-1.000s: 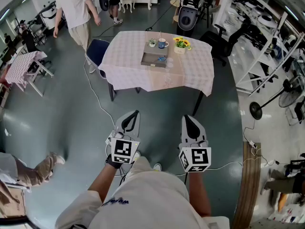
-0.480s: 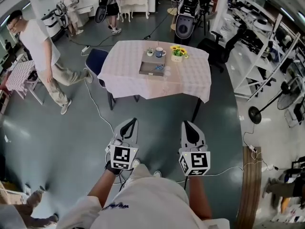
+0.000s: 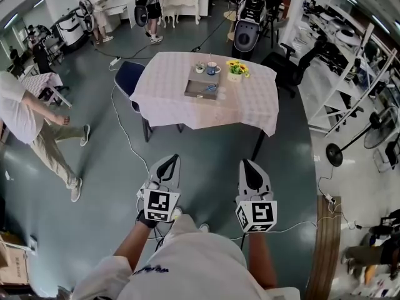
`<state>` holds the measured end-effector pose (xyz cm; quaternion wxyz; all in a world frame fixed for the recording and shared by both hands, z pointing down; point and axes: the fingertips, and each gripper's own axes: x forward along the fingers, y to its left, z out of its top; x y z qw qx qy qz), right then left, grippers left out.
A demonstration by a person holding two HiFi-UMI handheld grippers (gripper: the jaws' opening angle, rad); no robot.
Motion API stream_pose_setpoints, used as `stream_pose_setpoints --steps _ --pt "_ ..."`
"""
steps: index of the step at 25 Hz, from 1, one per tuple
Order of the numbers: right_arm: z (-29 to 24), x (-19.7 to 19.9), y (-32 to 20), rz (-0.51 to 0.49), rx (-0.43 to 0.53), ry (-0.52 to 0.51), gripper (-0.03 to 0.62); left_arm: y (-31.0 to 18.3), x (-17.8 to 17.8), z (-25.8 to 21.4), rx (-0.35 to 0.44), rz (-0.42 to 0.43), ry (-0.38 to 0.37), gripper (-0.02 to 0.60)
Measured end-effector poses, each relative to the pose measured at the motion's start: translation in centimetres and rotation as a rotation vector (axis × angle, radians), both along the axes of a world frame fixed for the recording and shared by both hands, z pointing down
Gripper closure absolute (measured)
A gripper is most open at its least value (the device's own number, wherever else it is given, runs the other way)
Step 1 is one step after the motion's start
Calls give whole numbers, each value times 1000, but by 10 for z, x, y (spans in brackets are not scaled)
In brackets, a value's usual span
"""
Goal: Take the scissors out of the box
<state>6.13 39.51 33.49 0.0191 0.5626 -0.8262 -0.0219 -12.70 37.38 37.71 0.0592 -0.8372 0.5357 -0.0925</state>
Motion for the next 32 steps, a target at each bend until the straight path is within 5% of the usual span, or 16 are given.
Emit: stream_pose_setpoints --steps 24,32 --pt "7 21 -2 1 -47 -18 516 -9 -16 -12 29 -78 15 499" --pt "13 23 -6 -42 -63 -39 451 -13 -6 -6 2 -64 19 392"
